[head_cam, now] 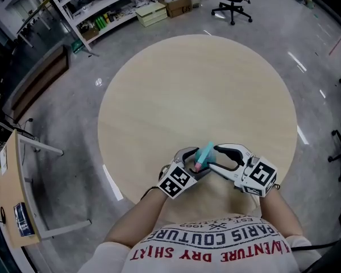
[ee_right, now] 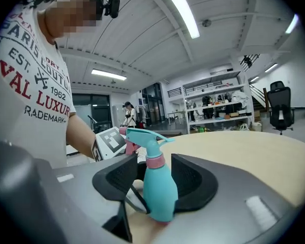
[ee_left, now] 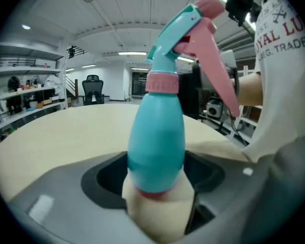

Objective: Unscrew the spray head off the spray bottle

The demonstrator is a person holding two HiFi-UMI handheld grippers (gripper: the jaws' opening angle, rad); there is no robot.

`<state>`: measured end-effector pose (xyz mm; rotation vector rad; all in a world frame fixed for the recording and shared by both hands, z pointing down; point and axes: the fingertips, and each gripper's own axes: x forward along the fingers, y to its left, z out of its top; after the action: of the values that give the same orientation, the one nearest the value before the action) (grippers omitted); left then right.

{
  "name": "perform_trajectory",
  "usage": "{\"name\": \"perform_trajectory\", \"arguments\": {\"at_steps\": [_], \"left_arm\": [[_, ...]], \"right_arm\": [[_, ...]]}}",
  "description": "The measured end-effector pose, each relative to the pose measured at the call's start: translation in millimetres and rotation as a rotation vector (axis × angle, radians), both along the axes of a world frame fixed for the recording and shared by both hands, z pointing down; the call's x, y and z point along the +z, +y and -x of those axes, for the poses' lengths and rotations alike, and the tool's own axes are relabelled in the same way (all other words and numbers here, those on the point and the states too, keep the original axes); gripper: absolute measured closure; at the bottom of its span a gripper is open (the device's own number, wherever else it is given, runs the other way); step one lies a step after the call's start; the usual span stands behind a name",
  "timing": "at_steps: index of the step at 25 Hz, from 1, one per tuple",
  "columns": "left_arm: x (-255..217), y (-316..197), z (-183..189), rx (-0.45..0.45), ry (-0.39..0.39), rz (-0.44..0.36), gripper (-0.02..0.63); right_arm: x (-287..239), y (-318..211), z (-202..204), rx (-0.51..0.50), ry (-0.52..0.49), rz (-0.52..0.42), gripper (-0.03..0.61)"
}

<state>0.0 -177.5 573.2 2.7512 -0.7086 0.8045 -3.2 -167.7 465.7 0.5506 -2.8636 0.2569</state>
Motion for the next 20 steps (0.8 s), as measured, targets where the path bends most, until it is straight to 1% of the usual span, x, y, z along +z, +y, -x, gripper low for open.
{"name": "perform_trajectory", "arguments": {"at_steps": [2,4,6,8,10,12,14,17,20], "left_arm": [[0.5,0.8,3.9,-0.043,-0.002,0.006,0.273],[-0.4,1.1,6.4,-0.072,-0.014,-0.007,0.273],[-0.2,2.2,7.3,-0.114,-0.021,-0.008,0.273],[0.7,1.8,9.7,-0.179,-0.020,-0.006,0.273],[0.1,0.1,10.6,-0.252,-0.018,-0.013,0.273],[-1.3,1.1,8.9,-0.313,-0.016,-0.015,0.273],[-1.8,1.6,7.9,-0.351,-0.014,-0.015,0.273],[0.3,3.6,9.6,-0.373,-0.022,-0.003,0.273],[-0.3,2.2,10.2,-0.379,-0.027,-0.008,0.273]], "right_arm": [[-1.6,7.2,-1.3,0.033,-0.002,-0.001,0.370],[-4.4,11.7,-0.7,0.076,-0.002,-0.015,0.370],[-4.2,11.5,-3.3,0.146,-0.001,-0.027,0.370],[-0.1,7.6,-5.4,0.219,0.027,-0.045,0.385],[3.1,4.6,-3.5,0.262,0.057,-0.059,0.385],[2.1,4.3,0.8,0.281,0.062,-0.060,0.385],[0.6,2.9,6.5,0.291,0.078,-0.075,0.405],[4.5,-1.4,13.5,0.304,0.119,-0.091,0.408],[6.7,-7.2,19.9,0.314,0.146,-0.106,0.420]]}}
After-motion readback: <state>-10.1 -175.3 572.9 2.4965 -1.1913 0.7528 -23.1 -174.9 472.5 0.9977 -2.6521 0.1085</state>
